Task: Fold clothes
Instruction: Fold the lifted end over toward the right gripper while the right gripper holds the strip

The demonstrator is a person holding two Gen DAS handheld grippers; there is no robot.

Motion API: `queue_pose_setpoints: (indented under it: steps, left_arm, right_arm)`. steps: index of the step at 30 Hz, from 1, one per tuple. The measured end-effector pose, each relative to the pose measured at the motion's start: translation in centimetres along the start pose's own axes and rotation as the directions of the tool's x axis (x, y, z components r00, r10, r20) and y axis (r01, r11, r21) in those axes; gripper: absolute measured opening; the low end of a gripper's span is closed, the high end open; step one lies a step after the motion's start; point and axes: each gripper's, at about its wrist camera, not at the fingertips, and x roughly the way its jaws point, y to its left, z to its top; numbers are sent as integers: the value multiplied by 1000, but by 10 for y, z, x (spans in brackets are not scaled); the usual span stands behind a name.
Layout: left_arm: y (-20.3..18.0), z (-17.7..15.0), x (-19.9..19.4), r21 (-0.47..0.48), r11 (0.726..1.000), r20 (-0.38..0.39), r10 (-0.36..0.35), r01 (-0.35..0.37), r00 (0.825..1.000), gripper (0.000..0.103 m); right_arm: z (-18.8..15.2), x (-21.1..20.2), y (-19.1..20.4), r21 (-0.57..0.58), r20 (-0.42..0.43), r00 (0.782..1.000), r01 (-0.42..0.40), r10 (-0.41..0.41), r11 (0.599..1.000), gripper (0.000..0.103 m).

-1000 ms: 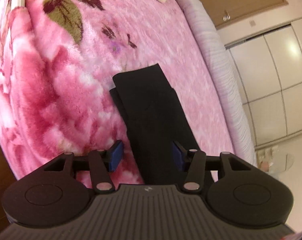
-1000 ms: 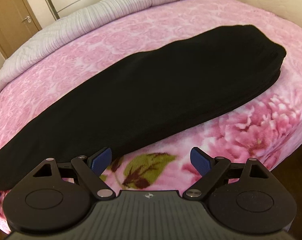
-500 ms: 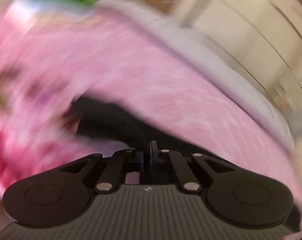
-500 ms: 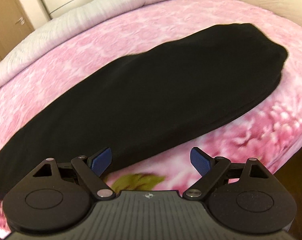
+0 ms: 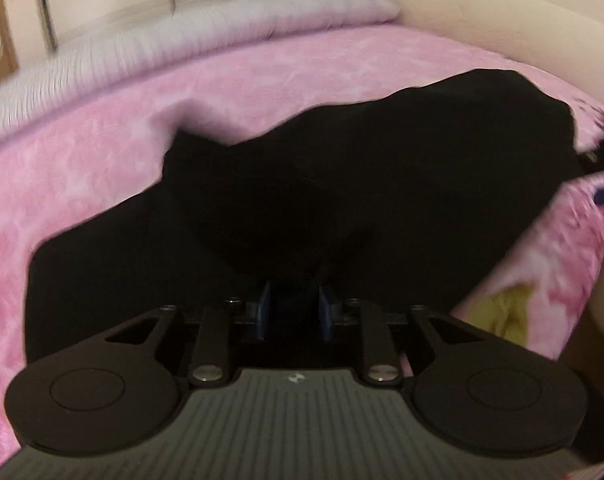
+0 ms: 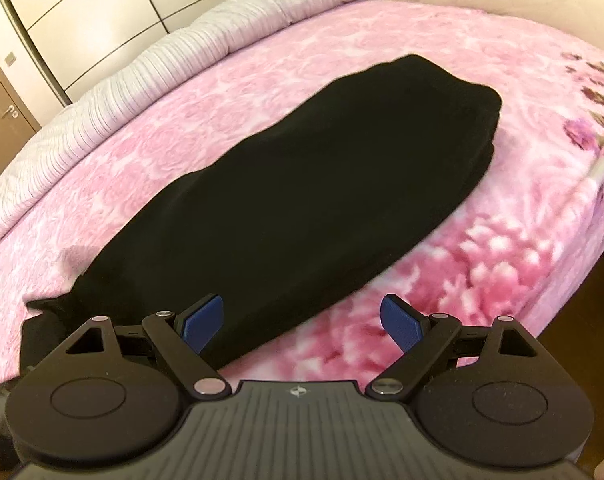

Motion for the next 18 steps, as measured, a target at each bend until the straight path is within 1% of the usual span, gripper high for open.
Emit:
queue_pose_setpoints:
  steps: [1, 2, 3, 4, 6, 7, 8, 9, 11, 12, 13, 14, 17, 18]
  left_arm:
    - [-4, -3, -1, 19, 1000, -6, -5, 5, 1000, 25]
    - [-1, -6, -7, 2, 1000, -6, -22, 22, 1000, 25]
    - [11, -7, -15, -49, 998, 1, -45, 45, 999, 25]
    - [22, -8, -23, -91, 994, 9, -53, 54, 999, 25]
    - [43, -7, -34, -156, 986, 26, -47, 51, 999, 24]
    - [53, -6, -40, -188, 981, 34, -44, 49, 998, 24]
    - [63, -5, -46, -216, 975, 41, -35, 43, 999, 24]
    - [72, -3, -52, -242, 970, 45, -22, 33, 999, 24]
    - [91, -1, -56, -301, 953, 40, -5, 17, 999, 25]
    - [101, 0, -57, -332, 943, 36, 3, 9, 999, 25]
    - [111, -1, -56, -361, 932, 26, 4, 6, 1000, 25]
    - [120, -5, -58, -383, 924, 14, -2, 7, 1000, 25]
    - [141, -22, -65, -415, 910, -15, -24, 15, 1000, 25]
    - [146, -27, -65, -420, 907, -24, -32, 19, 999, 26]
  right_arm:
    - [-1, 0, -1, -1, 4, 1000, -4, 4, 1000, 88]
    - [-1, -1, -2, 5, 9, 1000, -22, 22, 1000, 88]
    - [-1, -2, -3, 13, 15, 999, -44, 44, 999, 88]
    - [0, -1, -3, 34, 15, 996, -94, 93, 995, 88]
    - [3, 3, -3, 83, 14, 978, -207, 206, 975, 88]
    - [3, 7, 0, 103, 7, 964, -263, 264, 959, 86]
    - [3, 11, 4, 123, -3, 947, -319, 322, 940, 80]
    - [2, 17, 10, 147, -23, 925, -371, 378, 917, 76]
    - [0, 31, 24, 200, -66, 871, -466, 486, 862, 63]
    - [-1, 39, 32, 220, -91, 848, -493, 521, 841, 61]
    - [-3, 48, 41, 234, -117, 837, -500, 534, 834, 56]
    - [-4, 58, 49, 246, -142, 828, -501, 543, 830, 55]
    - [-7, 85, 71, 259, -221, 829, -458, 514, 850, 51]
    - [-8, 92, 76, 265, -241, 829, -445, 505, 856, 51]
